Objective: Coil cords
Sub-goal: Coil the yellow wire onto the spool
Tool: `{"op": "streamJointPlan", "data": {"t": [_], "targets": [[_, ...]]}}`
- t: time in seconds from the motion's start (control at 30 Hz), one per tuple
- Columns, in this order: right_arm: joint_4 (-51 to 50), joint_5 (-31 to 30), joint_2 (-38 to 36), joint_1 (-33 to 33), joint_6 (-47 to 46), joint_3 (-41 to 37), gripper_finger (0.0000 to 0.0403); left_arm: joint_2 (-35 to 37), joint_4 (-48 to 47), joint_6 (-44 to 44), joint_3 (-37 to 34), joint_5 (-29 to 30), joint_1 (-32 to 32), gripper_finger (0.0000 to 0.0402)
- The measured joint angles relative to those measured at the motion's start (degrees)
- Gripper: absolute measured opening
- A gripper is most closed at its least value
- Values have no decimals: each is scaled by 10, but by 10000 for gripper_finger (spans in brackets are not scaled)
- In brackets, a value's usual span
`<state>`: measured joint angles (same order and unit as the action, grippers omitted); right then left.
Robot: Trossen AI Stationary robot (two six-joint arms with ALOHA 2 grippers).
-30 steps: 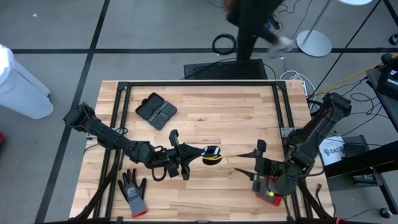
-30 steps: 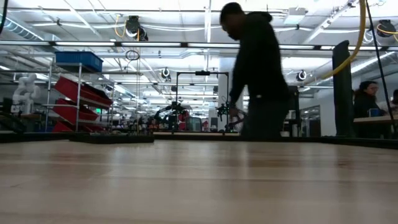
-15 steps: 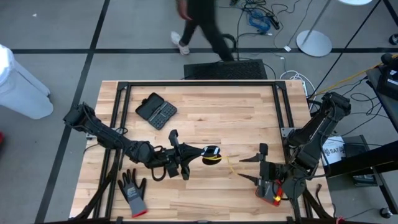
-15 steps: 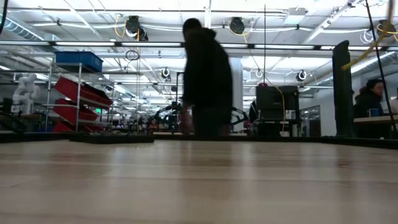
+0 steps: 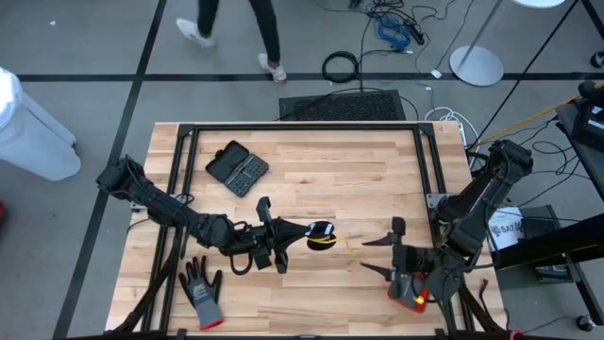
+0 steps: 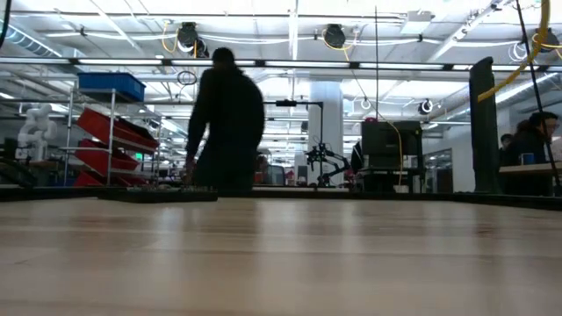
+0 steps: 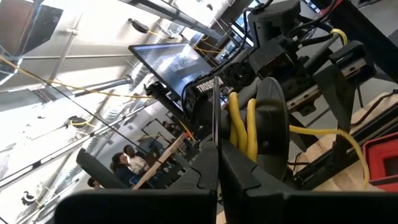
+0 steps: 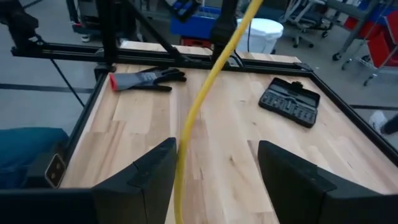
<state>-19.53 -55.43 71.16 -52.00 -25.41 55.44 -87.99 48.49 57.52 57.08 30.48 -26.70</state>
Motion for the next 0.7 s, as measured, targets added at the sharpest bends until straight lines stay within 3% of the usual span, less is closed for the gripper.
{"op": "streamJointPlan", "data": {"t": [0.37,0.7], "targets": [[14,49,21,33,5,0,197,0,0,0,0,0,0,2],[17,52,17,39,21,0,104,0,0,2,0,0,0,2]]}}
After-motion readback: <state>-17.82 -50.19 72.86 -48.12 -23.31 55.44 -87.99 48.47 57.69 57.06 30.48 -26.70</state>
